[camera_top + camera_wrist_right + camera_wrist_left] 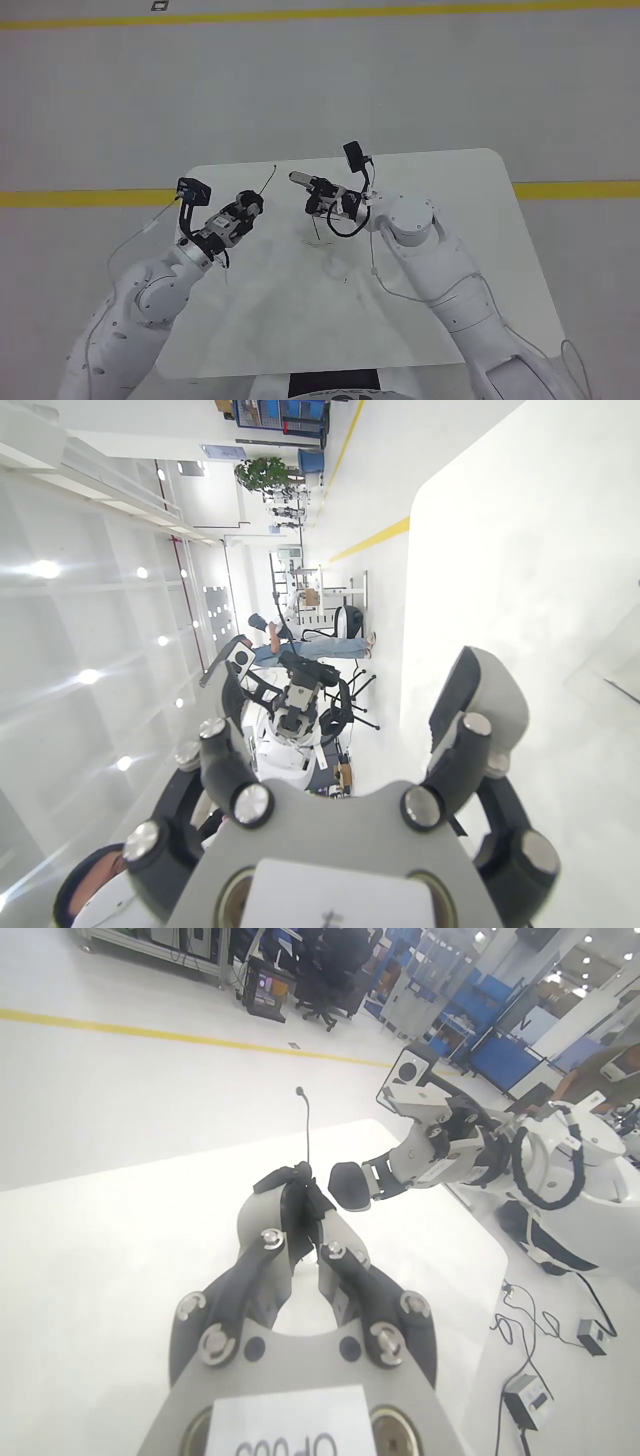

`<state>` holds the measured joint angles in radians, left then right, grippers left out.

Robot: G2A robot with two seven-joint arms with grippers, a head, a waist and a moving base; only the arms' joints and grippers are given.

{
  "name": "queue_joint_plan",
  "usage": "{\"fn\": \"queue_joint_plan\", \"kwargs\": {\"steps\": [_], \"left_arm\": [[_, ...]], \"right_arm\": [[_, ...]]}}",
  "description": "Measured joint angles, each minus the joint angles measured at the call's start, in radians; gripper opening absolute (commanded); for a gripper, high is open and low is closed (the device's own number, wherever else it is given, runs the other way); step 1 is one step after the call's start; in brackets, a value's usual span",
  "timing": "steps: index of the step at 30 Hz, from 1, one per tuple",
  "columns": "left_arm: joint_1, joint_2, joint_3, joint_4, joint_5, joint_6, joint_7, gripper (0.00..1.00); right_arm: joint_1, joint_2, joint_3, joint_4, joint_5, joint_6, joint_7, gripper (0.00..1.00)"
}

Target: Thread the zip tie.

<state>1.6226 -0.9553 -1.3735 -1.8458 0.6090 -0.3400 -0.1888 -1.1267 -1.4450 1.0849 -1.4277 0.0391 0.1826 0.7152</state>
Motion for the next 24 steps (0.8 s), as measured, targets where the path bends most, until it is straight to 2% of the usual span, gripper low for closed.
{"fn": "queue_joint_plan", "kwargs": {"steps": [5,8,14,16,18,21,23,24], "left_arm": [[-0.009,-0.002,0.010,0.017,-0.031,0.001,-0.020,0.00],[-0.045,0.001,-0.002,0.061,-0.153,0.000,-0.105,0.00],[-0.118,0.024,-0.060,0.129,-0.474,0.000,-0.369,0.00],[-0.138,0.031,-0.076,0.154,-0.617,0.000,-0.504,0.00],[-0.162,0.033,-0.114,0.209,-0.777,0.000,-0.645,0.00],[-0.193,0.026,-0.166,0.292,-0.957,0.000,-0.828,0.00],[-0.201,0.023,-0.178,0.308,-1.001,0.000,-0.901,0.00],[-0.201,0.023,-0.178,0.308,-1.003,0.000,-0.912,0.00]], "right_arm": [[-0.007,0.002,0.006,0.010,0.006,-0.005,-0.004,1.00],[-0.012,0.010,0.041,0.039,0.054,-0.048,0.051,1.00],[0.012,0.023,0.075,0.110,0.152,-0.131,0.209,1.00],[0.026,0.025,0.072,0.136,0.177,-0.149,0.263,1.00],[0.043,0.026,0.062,0.167,0.206,-0.164,0.328,1.00],[0.066,0.026,0.050,0.209,0.244,-0.189,0.391,1.00],[0.068,0.026,0.049,0.214,0.248,-0.192,0.396,1.00],[0.068,0.026,0.050,0.213,0.247,-0.192,0.395,1.00]]}}
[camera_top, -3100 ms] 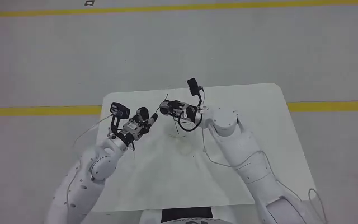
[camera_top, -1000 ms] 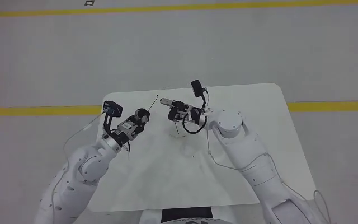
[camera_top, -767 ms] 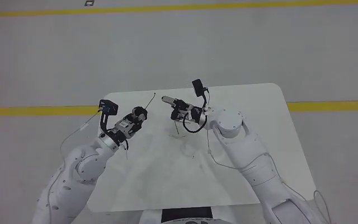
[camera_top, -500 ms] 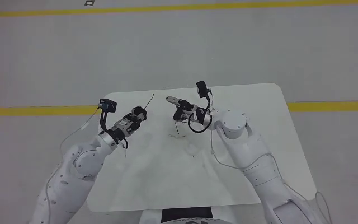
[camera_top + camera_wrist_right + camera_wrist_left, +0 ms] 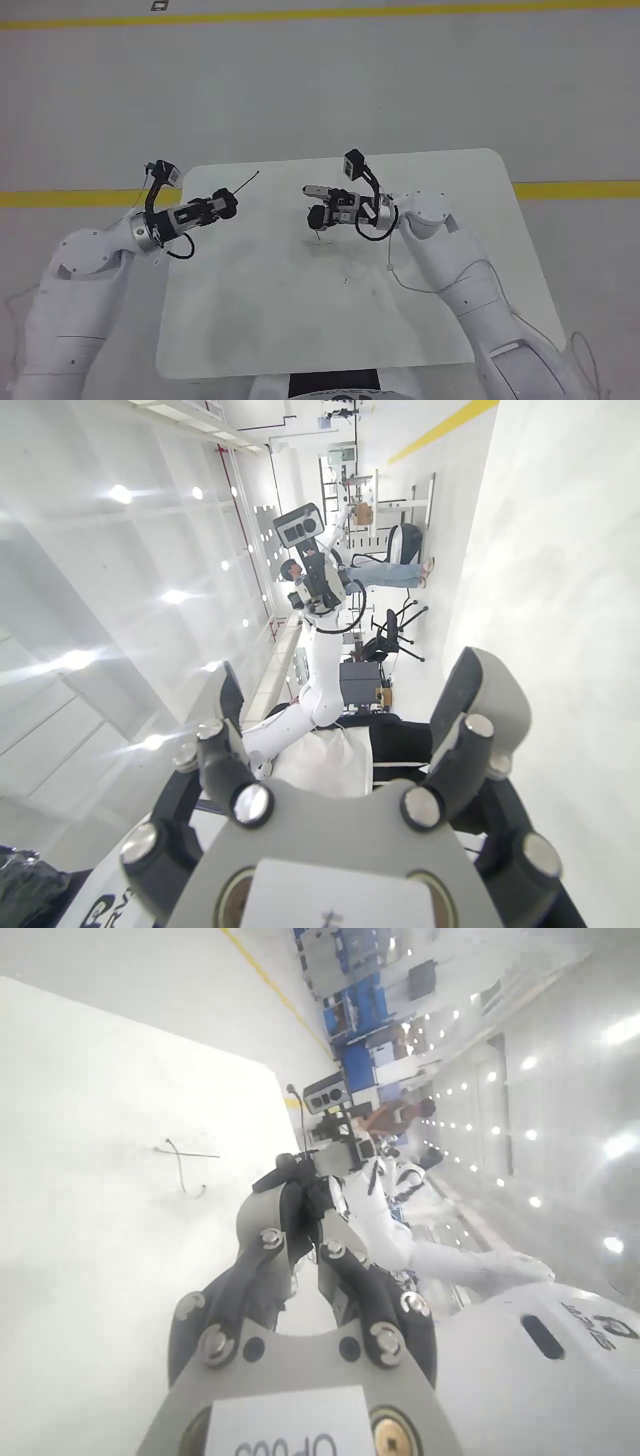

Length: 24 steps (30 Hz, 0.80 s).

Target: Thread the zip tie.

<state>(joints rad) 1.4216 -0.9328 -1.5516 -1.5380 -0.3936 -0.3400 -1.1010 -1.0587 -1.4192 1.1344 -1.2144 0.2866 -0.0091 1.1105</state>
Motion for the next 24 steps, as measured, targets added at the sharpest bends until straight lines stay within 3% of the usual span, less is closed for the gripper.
{"fn": "queue_joint_plan", "kwargs": {"steps": [9,11,13,16,18,24], "left_arm": [[0.004,-0.002,0.019,0.002,-0.023,0.015,0.022,0.00],[-0.003,-0.001,0.034,0.022,-0.033,0.029,-0.018,0.00],[-0.018,0.001,0.044,0.054,-0.096,0.047,-0.106,0.00],[-0.038,0.005,0.045,0.096,-0.210,0.061,-0.253,0.00],[-0.042,0.009,0.053,0.108,-0.244,0.058,-0.313,0.00],[-0.034,0.038,0.111,0.102,-0.305,0.052,-0.288,0.00]], "right_arm": [[-0.002,0.000,0.001,-0.002,-0.001,-0.001,-0.003,1.00],[-0.012,-0.001,0.006,-0.005,0.022,-0.019,-0.020,1.00],[-0.008,-0.003,0.007,0.011,0.084,-0.047,0.001,1.00],[0.032,-0.006,-0.005,0.069,0.134,-0.081,0.053,1.00],[0.065,-0.011,-0.021,0.120,0.162,-0.102,0.086,1.00],[0.159,-0.038,-0.090,0.269,0.257,-0.151,0.195,1.00]]}}
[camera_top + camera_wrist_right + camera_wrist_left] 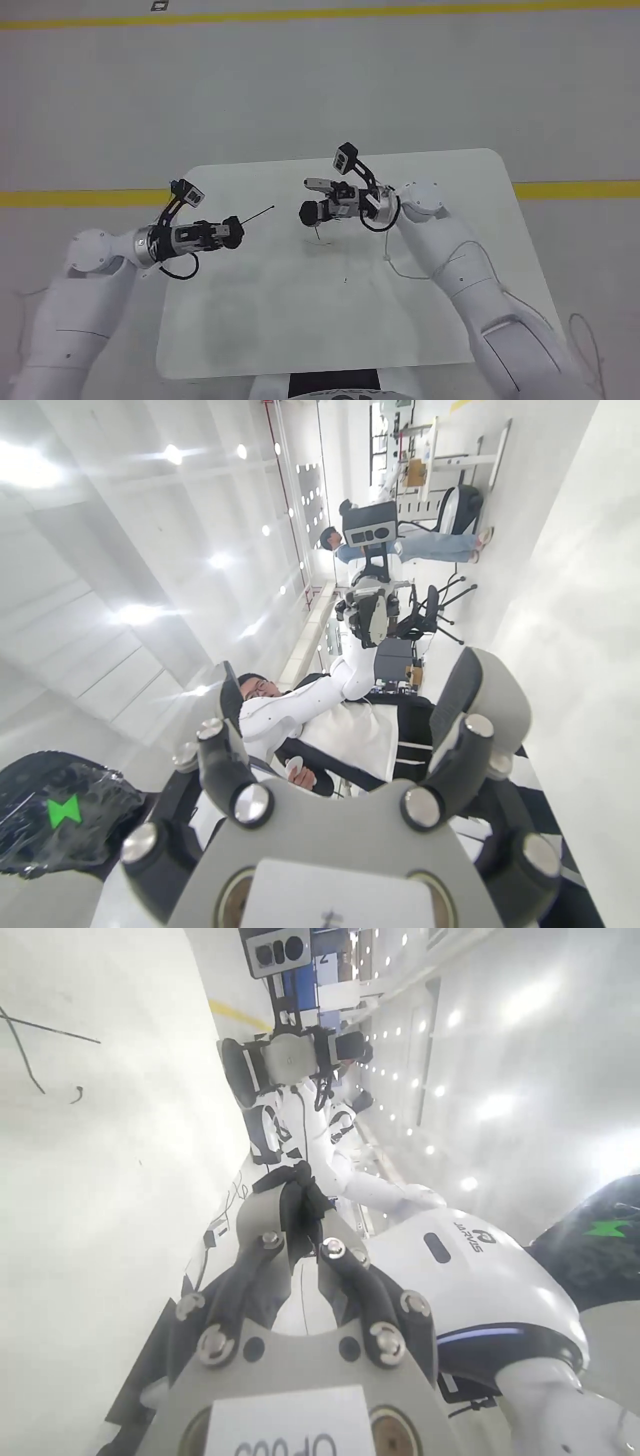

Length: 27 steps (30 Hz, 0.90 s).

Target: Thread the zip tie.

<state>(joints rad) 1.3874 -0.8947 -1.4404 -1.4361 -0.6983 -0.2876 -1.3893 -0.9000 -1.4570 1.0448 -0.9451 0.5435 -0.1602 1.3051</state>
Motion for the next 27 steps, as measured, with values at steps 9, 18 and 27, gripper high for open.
{"fn": "queue_joint_plan", "kwargs": {"steps": [9,18,27], "left_arm": [[-0.007,0.008,0.015,-0.004,0.007,0.000,0.008,0.00],[-0.018,0.028,0.079,-0.003,-0.042,0.034,-0.001,0.00],[-0.018,0.029,0.079,-0.004,-0.038,0.032,-0.001,0.00]], "right_arm": [[0.005,-0.003,-0.009,0.013,0.011,-0.010,0.007,1.00],[0.008,-0.011,-0.040,0.023,0.026,-0.042,0.004,1.00],[-0.020,-0.006,-0.038,-0.017,0.013,-0.040,-0.039,1.00]]}}
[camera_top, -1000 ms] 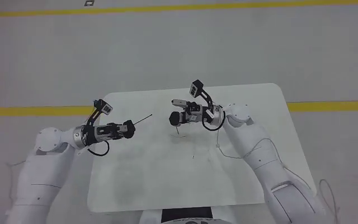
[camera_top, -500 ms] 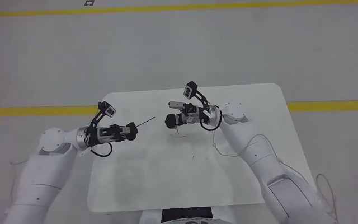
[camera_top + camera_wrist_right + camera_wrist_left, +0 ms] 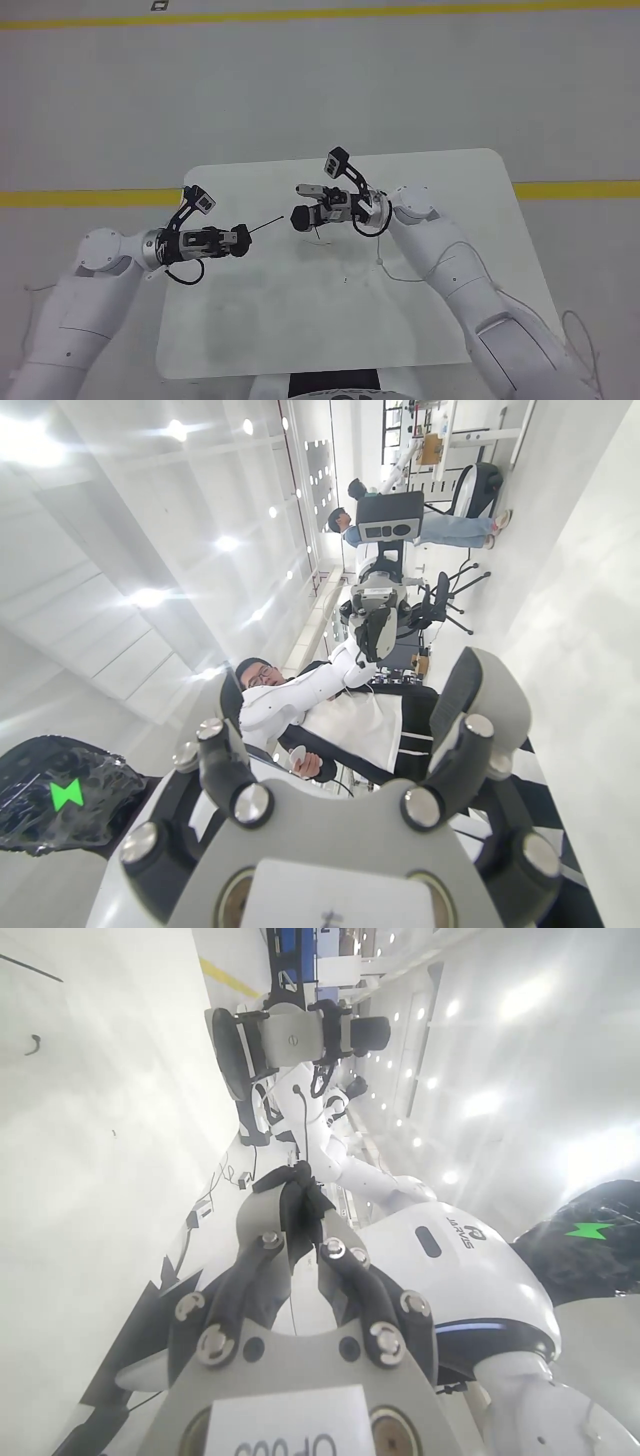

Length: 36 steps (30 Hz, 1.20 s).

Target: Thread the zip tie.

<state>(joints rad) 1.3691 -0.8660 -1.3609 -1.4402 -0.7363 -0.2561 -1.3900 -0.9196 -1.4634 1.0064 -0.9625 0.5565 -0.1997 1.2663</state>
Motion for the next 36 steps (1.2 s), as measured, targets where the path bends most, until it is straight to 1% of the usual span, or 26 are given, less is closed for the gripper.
{"fn": "queue_joint_plan", "kwargs": {"steps": [5,6,7,8,9,12,17,21,27,31,34,35,36], "left_arm": [[0.000,0.000,0.000,0.000,0.000,0.000,0.000,0.00],[0.000,0.000,0.000,0.000,0.000,0.000,0.000,0.00],[0.000,0.000,0.000,0.000,0.000,0.000,0.000,0.00],[0.000,0.000,0.000,0.000,0.000,0.000,0.000,0.00],[0.000,0.000,0.000,0.000,0.000,0.000,0.000,0.00],[0.000,0.000,0.000,0.000,0.000,0.000,0.000,0.00],[0.000,0.000,0.000,0.000,0.000,0.000,0.000,0.00],[0.000,0.000,0.000,0.000,0.000,0.000,0.000,0.00],[0.000,0.000,0.000,0.000,0.000,0.000,0.000,0.00],[0.000,0.000,0.000,0.000,0.000,0.000,0.000,0.00],[0.000,0.000,0.000,0.000,0.000,0.000,0.000,0.00],[0.000,0.000,0.000,0.000,0.000,0.000,0.000,0.00],[0.000,0.000,0.000,0.000,0.000,0.000,0.000,0.00]], "right_arm": [[0.004,0.002,-0.003,-0.014,-0.011,-0.003,-0.013,1.00],[0.008,0.002,-0.008,-0.015,-0.021,0.001,-0.021,0.95],[0.011,0.002,-0.012,-0.016,-0.031,0.005,-0.027,0.82],[0.014,0.002,-0.016,-0.017,-0.042,0.008,-0.034,0.60],[0.017,0.003,-0.021,-0.018,-0.056,0.013,-0.043,0.53],[0.023,0.005,-0.032,-0.026,-0.103,0.029,-0.075,0.46],[0.020,0.009,-0.038,-0.043,-0.126,0.041,-0.092,0.41],[0.018,0.015,-0.033,-0.053,-0.124,0.038,-0.062,0.36],[0.016,0.023,-0.031,-0.074,-0.116,0.040,-0.005,0.37],[0.015,0.025,-0.038,-0.080,-0.118,0.045,0.004,0.36],[0.016,0.026,-0.045,-0.080,-0.120,0.046,-0.003,0.31],[0.017,0.026,-0.047,-0.078,-0.121,0.046,-0.005,0.31],[0.019,0.025,-0.049,-0.076,-0.120,0.046,-0.008,0.28]]}}
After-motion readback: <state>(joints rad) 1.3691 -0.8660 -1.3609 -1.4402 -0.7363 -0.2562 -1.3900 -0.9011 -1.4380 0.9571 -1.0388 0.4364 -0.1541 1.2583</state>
